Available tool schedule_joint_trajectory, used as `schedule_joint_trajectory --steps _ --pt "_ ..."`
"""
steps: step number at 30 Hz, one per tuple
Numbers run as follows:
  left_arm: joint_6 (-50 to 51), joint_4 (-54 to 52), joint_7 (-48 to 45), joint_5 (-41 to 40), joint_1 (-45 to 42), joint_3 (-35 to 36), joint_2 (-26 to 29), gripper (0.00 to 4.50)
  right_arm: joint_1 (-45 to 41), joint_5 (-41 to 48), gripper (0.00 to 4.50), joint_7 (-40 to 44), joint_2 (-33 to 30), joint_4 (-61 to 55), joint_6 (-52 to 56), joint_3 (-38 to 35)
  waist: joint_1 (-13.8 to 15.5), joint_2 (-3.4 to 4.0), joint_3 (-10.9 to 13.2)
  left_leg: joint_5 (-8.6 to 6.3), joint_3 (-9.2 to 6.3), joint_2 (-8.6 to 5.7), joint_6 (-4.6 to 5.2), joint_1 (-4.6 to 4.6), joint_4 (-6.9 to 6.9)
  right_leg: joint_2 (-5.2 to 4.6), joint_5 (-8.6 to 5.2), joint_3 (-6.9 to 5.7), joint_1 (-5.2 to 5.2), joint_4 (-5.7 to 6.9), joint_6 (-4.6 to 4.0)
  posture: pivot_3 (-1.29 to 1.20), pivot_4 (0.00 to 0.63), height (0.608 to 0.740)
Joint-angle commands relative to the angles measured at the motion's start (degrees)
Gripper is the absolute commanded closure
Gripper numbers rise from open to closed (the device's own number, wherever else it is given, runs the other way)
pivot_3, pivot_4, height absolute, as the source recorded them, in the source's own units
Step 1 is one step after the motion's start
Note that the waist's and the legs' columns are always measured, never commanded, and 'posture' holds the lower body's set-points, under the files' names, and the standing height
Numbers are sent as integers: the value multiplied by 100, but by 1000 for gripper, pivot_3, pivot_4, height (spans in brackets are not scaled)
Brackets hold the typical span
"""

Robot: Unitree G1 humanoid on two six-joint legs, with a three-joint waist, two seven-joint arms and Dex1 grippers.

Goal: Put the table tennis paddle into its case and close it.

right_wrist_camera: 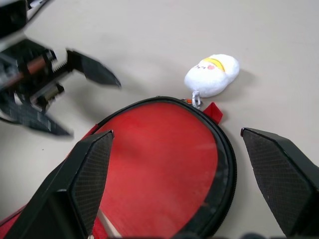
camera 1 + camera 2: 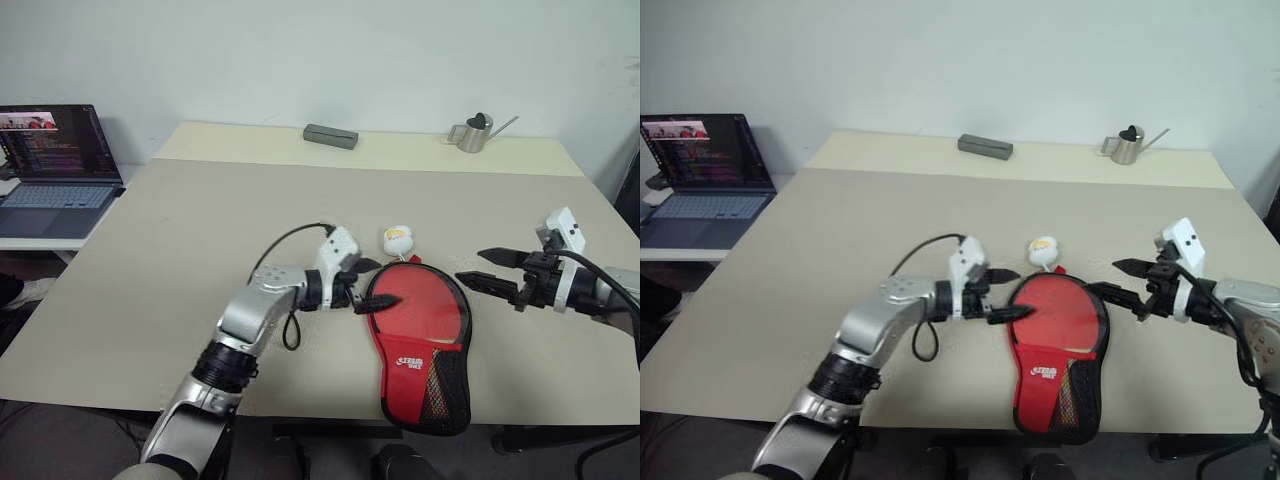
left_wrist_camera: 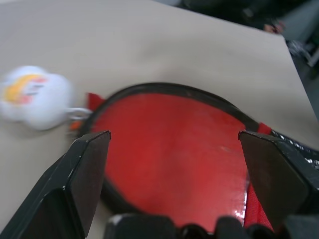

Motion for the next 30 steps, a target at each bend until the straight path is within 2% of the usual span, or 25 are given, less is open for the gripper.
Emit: schedule_joint_trajectory --steps 1,8,16,25,30 --pt "-692 405 -268 211 -335 -201 -149 33 140 27 0 285 -318 -97 -131 -162 0 1 1 0 1 0 0 0 0 0 0 1 -1 0 0 0 150 740" --pt "-1401 1304 -336 615 -623 -491 -673 33 460 234 0 345 -466 -374 -21 -313 -15 1 1 -2 0 -1 2 -2 -2 1 0 9 -6 -1 1 0 150 740" --pt "-1873 2199 -269 923 -391 -575 -993 33 244 217 0 79 -348 -347 -65 -243 -22 3 2 -2 -1 -1 3 -2 -2 4 -1 11 -13 2 2 0 150 740" --pt "-2411 2891 -137 1262 -291 -581 -989 33 -1660 -181 0 -674 172 694 268 596 -63 22 -11 1 -1 1 7 9 5 4 5 14 0 3 13 0 150 740" --pt "-2438 2983 -94 1252 -309 -521 -1085 33 -2759 -474 0 -1026 819 1460 610 1258 -62 29 -15 2 -1 1 9 8 8 2 11 17 -1 3 11 0 150 740"
